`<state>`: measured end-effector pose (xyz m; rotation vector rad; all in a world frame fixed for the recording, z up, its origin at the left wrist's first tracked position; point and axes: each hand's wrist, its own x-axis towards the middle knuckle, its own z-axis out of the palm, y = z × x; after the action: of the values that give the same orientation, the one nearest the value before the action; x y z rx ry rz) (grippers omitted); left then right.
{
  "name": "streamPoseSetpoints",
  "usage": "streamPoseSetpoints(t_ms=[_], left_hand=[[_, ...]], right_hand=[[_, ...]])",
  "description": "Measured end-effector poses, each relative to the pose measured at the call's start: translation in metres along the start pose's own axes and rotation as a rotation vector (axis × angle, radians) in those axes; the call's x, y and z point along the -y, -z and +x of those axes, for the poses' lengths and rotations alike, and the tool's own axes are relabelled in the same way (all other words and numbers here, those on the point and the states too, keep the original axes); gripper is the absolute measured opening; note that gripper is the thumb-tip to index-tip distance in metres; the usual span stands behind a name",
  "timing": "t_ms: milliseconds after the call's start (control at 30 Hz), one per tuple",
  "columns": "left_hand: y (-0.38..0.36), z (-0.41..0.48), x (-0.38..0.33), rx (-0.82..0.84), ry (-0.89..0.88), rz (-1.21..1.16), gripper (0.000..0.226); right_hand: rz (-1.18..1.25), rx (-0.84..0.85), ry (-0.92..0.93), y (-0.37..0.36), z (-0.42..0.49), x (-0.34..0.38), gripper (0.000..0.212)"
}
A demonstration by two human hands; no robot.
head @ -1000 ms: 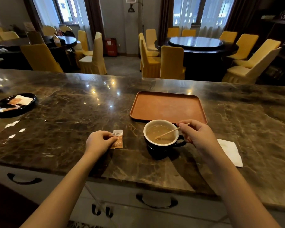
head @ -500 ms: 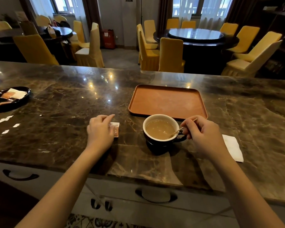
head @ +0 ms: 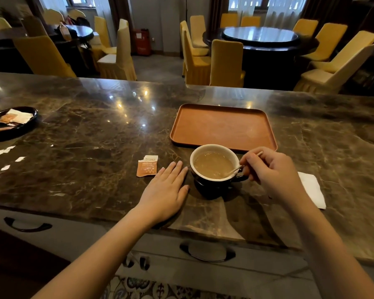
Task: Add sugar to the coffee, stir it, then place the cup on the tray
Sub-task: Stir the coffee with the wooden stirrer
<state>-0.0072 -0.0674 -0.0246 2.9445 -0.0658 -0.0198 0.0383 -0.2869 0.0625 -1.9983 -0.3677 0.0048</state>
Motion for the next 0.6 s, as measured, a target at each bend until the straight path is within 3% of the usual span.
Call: streamPoseSetpoints(t_ms=[233,467,600], left_hand=[[-0.002,-0.001,0.002,0.008,0.002,0.009,0.056],[-0.004,-0.002,0.002,-0.031,-0.004,0.013,0.056],[-0.005,-0.002,0.002,-0.039,0.0,-0.001,0.056]], right_hand=[[-0.084,-0.129,0.067,-0.009,0.003,-0.002,0.017],[0.103,0.032,-0.014,-0.021,-0.003,0.001,0.019],[0.008,0.042,0.006,-0.004,-0.001,0.007,0.022]])
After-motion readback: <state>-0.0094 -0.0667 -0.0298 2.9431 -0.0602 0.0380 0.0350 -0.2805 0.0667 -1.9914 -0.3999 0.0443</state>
